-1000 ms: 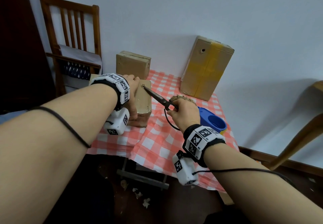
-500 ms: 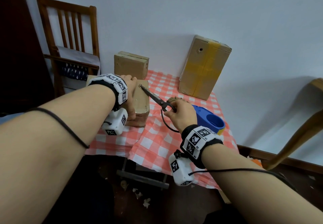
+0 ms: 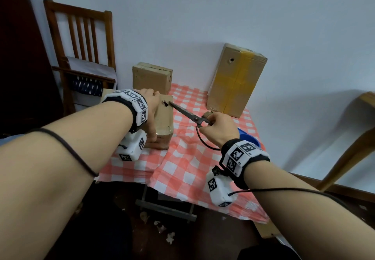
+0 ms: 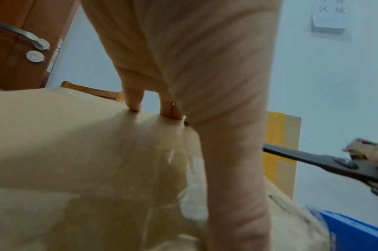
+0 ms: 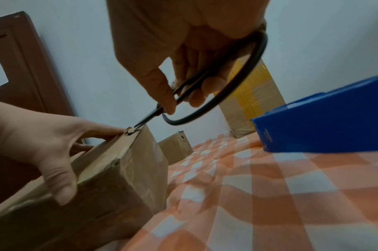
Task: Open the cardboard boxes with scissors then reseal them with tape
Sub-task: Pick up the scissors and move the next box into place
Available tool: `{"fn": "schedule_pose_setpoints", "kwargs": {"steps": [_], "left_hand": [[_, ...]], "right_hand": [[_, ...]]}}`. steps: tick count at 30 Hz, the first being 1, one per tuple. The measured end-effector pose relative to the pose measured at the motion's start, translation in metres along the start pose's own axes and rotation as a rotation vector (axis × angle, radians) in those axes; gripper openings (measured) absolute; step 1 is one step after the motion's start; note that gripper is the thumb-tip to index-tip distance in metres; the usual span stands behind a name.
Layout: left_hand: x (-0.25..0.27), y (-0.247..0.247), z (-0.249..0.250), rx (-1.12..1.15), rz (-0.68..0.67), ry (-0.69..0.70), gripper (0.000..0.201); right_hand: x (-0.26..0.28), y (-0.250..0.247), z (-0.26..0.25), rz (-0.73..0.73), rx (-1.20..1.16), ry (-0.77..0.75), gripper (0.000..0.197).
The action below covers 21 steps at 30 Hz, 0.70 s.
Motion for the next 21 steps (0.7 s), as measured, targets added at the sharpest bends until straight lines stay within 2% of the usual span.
{"fn": "schedule_pose_setpoints", "kwargs": {"steps": [2, 6, 9, 12, 14, 18, 21], "left_hand": [[0.002, 0.001, 0.002, -0.023, 0.025, 0.016, 0.152], [0.007, -0.001, 0.007, -0.07, 0.074, 0.04, 0.149], [0.011, -0.004, 0.012, -0.133, 0.129, 0.066, 0.144], [0.016, -0.009, 0.015, -0.164, 0.137, 0.085, 0.129], [0.02, -0.012, 0.018, -0.168, 0.108, 0.088, 0.119], [0.022, -0.015, 0.025, -0.123, 0.09, 0.104, 0.092], [0.023, -0.016, 0.024, -0.169, 0.104, 0.119, 0.089]], "right_hand": [[0.001, -0.011, -0.002, 0.003, 0.057, -0.026, 0.009], [0.002, -0.036, -0.016, 0.027, 0.207, -0.123, 0.024], [-0.001, -0.059, -0.032, 0.074, 0.351, -0.178, 0.02], [-0.001, -0.083, -0.052, 0.139, 0.53, -0.219, 0.01], [-0.001, -0.095, -0.064, 0.15, 0.619, -0.26, 0.016], [-0.002, -0.107, -0.077, 0.134, 0.66, -0.329, 0.015], [-0.002, -0.105, -0.078, 0.11, 0.682, -0.341, 0.006]]}}
Point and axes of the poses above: each hand's wrist, its own x-axis away from the middle knuckle, its own y-axis out of the palm, z = x × y, the point moved 6 cm from there along -x, towards the middle knuckle, and after that the axes turned 15 degrees about x, right-handed, at the moved point
